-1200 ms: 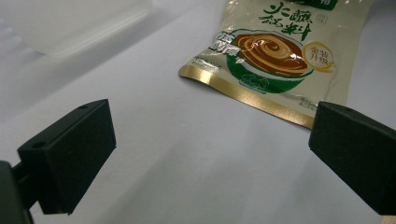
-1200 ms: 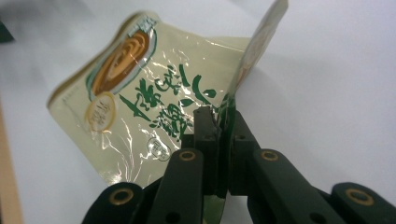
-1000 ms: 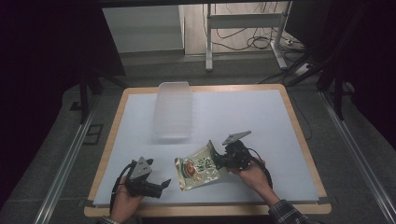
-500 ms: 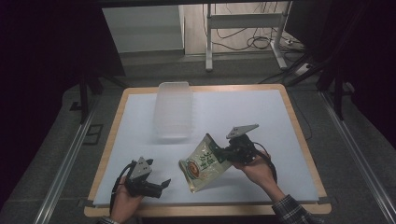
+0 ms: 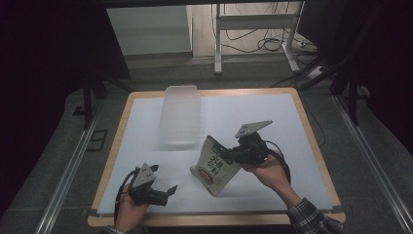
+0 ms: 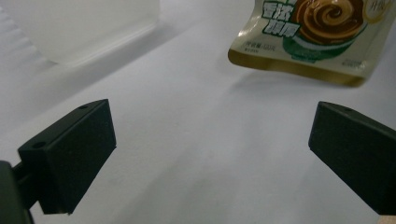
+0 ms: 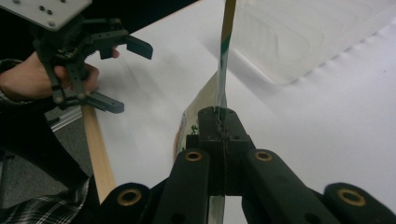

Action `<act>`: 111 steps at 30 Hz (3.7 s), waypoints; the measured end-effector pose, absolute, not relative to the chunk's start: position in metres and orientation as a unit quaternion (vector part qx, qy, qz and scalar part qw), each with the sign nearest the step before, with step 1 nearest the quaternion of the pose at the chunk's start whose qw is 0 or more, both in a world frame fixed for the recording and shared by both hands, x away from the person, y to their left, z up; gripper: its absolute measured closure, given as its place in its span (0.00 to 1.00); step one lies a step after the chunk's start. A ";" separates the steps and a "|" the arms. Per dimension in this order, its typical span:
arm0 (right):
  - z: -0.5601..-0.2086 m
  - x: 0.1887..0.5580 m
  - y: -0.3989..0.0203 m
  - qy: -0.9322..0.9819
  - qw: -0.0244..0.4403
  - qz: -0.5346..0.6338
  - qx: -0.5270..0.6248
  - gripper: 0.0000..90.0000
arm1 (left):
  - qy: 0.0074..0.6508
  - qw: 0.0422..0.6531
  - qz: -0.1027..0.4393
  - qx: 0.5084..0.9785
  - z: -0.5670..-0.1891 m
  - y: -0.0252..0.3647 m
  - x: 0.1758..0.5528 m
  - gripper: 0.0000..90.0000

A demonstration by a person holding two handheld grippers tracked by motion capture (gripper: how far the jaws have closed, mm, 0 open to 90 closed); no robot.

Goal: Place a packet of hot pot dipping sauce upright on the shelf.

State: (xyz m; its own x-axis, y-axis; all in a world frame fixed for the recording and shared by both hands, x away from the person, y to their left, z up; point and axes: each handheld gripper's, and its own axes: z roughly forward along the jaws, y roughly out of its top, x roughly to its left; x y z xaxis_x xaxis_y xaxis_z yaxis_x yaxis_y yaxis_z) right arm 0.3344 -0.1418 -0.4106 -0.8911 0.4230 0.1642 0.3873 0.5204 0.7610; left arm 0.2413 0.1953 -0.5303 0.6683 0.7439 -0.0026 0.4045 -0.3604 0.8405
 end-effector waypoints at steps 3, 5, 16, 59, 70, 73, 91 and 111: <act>-0.403 0.333 -0.141 0.873 0.024 0.431 0.225 0.99 | 0.358 0.439 0.195 0.801 -0.530 0.195 0.241 0.01; -0.398 0.333 -0.142 0.874 0.030 0.432 0.222 0.99 | 0.358 0.440 0.195 0.800 -0.530 0.195 0.241 0.01; -0.382 0.350 -0.154 0.875 0.069 0.418 0.234 0.99 | 0.359 0.440 0.196 0.799 -0.530 0.196 0.241 0.01; -0.342 0.425 -0.124 0.887 0.079 0.419 0.175 0.99 | 0.353 0.438 0.195 0.803 -0.530 0.195 0.241 0.01; -0.342 0.445 -0.096 0.893 0.059 0.415 0.162 0.99 | 0.352 0.442 0.192 0.802 -0.531 0.196 0.241 0.01; -0.342 0.450 -0.087 0.895 0.055 0.414 0.156 0.99 | 0.353 0.443 0.192 0.801 -0.530 0.196 0.241 0.01; -0.347 0.469 -0.034 0.898 0.060 0.411 0.143 0.99 | 0.351 0.446 0.192 0.801 -0.530 0.196 0.241 0.00; -0.363 0.472 0.026 0.897 0.047 0.420 0.129 0.99 | 0.351 0.444 0.191 0.802 -0.530 0.196 0.241 0.01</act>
